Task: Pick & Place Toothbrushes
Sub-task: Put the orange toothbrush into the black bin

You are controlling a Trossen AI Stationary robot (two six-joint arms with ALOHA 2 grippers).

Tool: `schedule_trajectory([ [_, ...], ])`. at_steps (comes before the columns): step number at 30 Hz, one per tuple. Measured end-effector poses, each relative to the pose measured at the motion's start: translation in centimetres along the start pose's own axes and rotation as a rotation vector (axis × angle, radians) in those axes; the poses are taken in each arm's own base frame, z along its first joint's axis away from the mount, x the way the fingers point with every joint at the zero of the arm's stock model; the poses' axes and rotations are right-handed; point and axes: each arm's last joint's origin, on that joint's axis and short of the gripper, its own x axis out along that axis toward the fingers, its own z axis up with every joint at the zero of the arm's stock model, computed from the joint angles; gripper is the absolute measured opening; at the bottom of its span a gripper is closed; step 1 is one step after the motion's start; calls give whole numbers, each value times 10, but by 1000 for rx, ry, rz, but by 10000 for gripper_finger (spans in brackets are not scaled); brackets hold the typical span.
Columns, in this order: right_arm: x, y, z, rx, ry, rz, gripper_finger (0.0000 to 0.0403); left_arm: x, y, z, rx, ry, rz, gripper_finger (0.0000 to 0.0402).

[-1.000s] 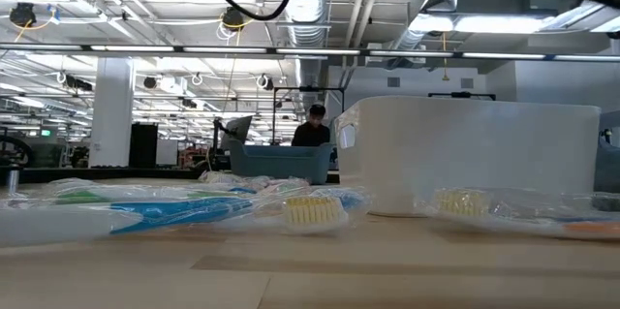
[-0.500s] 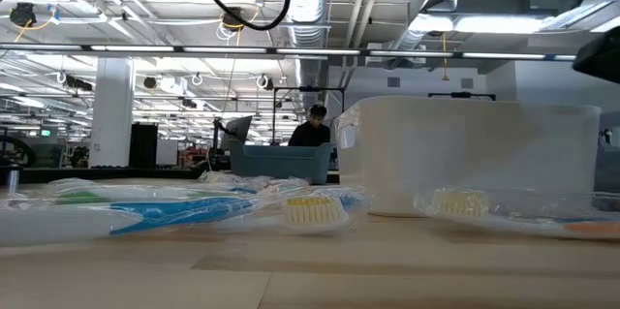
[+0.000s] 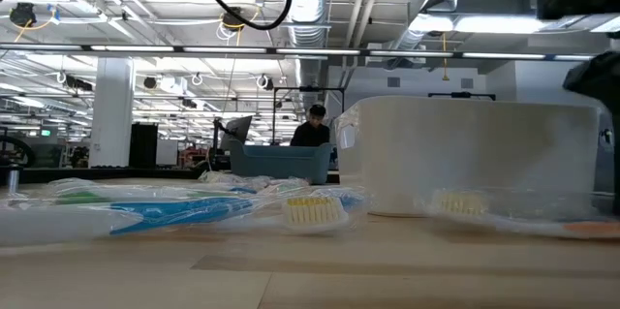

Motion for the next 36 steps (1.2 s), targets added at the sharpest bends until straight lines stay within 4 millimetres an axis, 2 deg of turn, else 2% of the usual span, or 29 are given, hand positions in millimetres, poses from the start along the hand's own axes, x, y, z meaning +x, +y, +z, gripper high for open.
schedule_trajectory([
  [8,9,-4,-8,33,24,61,205,2,2,3,-5,-10,5,158],
  [13,9,-5,-9,32,32,60,192,3,3,5,-9,-17,9,158],
  [17,9,-5,-9,11,37,54,162,3,3,6,-19,-22,6,158],
  [31,10,-3,-12,6,74,87,16,3,0,7,-79,-26,-27,158],
  [36,5,4,-8,11,73,128,18,3,-1,7,-85,-15,-42,158],
])
